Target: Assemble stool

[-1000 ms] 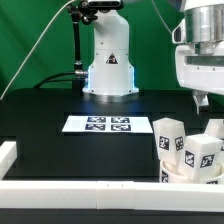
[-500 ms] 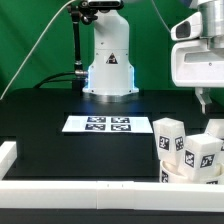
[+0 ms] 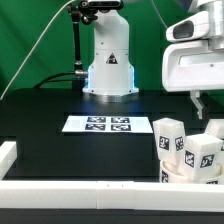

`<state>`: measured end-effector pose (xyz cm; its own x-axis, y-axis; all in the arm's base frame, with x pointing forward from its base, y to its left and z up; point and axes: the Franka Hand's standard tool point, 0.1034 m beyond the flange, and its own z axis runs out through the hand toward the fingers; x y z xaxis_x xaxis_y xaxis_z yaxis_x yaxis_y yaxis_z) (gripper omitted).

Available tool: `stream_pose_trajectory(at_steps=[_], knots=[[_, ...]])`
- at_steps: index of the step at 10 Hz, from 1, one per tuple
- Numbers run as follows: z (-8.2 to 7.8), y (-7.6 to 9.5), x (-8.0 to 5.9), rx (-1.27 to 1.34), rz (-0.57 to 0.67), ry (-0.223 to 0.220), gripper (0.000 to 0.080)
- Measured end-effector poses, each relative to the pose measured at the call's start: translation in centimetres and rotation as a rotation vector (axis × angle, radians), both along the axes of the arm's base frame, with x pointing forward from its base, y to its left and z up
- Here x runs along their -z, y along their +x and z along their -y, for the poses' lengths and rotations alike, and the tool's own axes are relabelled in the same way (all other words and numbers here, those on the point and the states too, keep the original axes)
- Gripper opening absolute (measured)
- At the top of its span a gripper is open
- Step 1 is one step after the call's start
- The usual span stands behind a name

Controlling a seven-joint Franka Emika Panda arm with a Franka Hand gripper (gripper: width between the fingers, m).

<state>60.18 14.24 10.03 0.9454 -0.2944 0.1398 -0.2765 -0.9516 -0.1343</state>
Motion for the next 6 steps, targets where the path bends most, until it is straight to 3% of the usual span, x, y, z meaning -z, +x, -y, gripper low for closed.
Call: stream_pose_trajectory(at_steps=[6], knots=[[0.62, 0.24, -0.06, -0.419, 0.038, -0.096, 0.0649]])
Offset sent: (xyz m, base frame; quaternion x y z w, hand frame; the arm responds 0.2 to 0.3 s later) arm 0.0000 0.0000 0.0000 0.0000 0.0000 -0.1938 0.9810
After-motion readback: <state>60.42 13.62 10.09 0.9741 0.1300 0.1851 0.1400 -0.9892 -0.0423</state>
